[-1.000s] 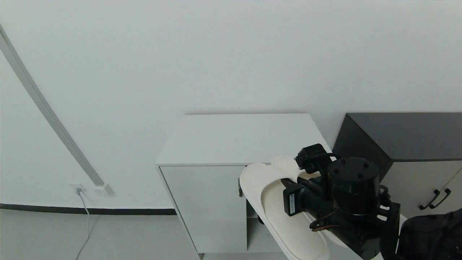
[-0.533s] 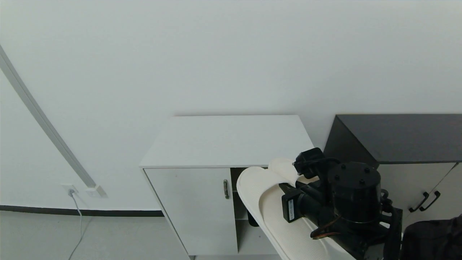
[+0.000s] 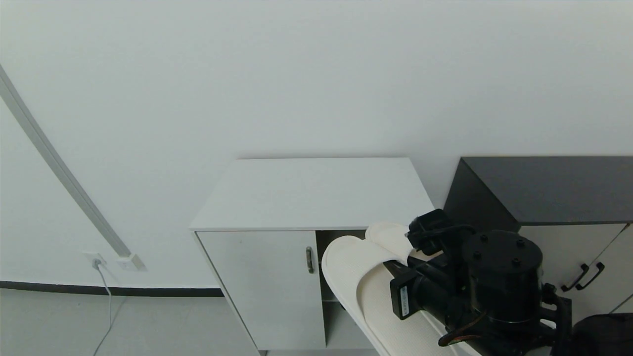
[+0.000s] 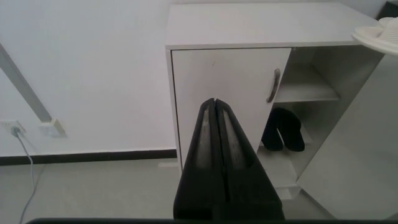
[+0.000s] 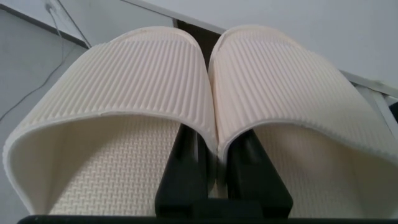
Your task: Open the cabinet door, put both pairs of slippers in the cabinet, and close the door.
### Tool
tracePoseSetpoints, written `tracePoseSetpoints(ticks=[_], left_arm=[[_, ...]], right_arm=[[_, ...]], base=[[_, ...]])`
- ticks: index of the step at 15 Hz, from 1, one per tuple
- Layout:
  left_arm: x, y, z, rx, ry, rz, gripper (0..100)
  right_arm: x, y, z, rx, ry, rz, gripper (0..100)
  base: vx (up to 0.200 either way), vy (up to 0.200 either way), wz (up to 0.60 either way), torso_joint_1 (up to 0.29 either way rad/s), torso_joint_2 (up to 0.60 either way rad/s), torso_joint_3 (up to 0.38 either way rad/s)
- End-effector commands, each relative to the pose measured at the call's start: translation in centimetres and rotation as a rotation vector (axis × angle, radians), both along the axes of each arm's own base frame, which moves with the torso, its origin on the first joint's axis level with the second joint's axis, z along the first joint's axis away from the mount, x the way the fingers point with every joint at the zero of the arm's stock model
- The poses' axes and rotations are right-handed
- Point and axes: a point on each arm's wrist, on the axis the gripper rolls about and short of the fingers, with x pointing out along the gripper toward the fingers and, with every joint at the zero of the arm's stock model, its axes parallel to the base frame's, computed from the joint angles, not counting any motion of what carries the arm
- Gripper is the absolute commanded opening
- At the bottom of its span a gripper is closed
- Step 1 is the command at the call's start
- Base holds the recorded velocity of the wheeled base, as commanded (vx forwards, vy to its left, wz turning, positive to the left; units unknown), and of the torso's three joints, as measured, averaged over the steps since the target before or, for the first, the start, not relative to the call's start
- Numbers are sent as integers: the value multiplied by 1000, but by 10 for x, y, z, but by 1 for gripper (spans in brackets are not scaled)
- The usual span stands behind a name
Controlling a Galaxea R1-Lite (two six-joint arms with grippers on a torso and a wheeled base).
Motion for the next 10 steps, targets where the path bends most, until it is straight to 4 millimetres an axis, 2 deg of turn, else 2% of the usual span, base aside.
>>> tracePoseSetpoints(ticks=[1, 6, 10], left_arm=[[0, 0, 0, 0, 0, 0, 0], [0, 0, 0, 0, 2, 0, 0], [0, 0, 0, 0, 2, 0, 0]], right_arm=[[-2, -2, 1, -11, -6, 3, 0], [-3, -2, -2, -20, -2, 4, 0], [-3, -2, -3, -22, -1, 4, 0]], base=[[0, 0, 0, 0, 0, 0], [0, 0, 0, 0, 0, 0], [0, 0, 0, -135, 305, 167]])
